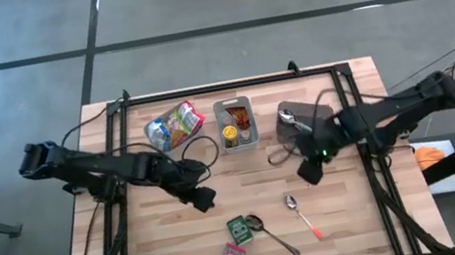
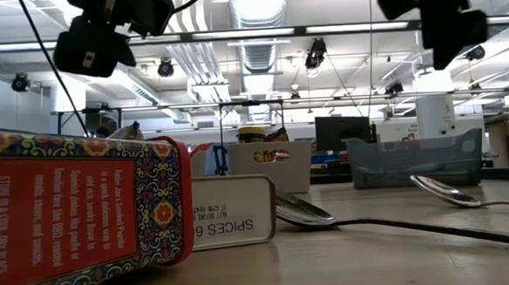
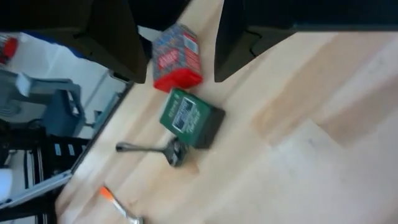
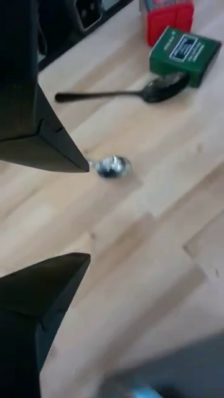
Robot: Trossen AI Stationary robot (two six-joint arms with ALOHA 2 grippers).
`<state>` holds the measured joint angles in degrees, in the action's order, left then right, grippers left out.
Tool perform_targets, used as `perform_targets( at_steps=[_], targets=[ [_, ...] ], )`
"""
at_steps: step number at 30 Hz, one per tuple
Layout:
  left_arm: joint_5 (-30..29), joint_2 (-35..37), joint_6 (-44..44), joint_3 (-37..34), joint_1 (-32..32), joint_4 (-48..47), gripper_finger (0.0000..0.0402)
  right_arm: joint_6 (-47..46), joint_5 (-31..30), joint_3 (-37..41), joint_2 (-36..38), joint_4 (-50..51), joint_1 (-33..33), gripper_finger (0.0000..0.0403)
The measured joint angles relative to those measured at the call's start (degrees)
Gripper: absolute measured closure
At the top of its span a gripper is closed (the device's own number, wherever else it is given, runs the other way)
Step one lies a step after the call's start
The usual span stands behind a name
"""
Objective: Pick & Place Food Item
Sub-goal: Put the orange spoon into the black bin
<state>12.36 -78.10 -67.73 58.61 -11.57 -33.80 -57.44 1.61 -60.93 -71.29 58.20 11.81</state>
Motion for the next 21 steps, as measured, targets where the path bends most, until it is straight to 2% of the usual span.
perform_targets(
  at_steps=[4, 9, 15, 21],
  targets=[
    [-1.9, 1.3, 6.0, 0.0, 1.5, -0.2, 0.0209, -12.0, -4.4, 2.2, -1.1, -4.0, 7.9, 0.0219],
    [-1.9, 2.6, 13.2, 0.0, 4.5, -0.8, 0.0209, -19.5, -4.2, 3.6, -6.1, -6.0, 13.9, 0.0256],
    [0.1, 4.6, 19.3, 0.0, 7.4, -2.4, 0.0209, -24.1, -2.7, 2.2, -14.3, -14.1, 16.7, 0.0273],
    [0.7, 6.3, 23.1, 0.0, 8.4, -5.1, 0.0209, -30.3, -1.9, -1.3, -22.5, -13.6, 17.3, 0.0274]
  ],
)
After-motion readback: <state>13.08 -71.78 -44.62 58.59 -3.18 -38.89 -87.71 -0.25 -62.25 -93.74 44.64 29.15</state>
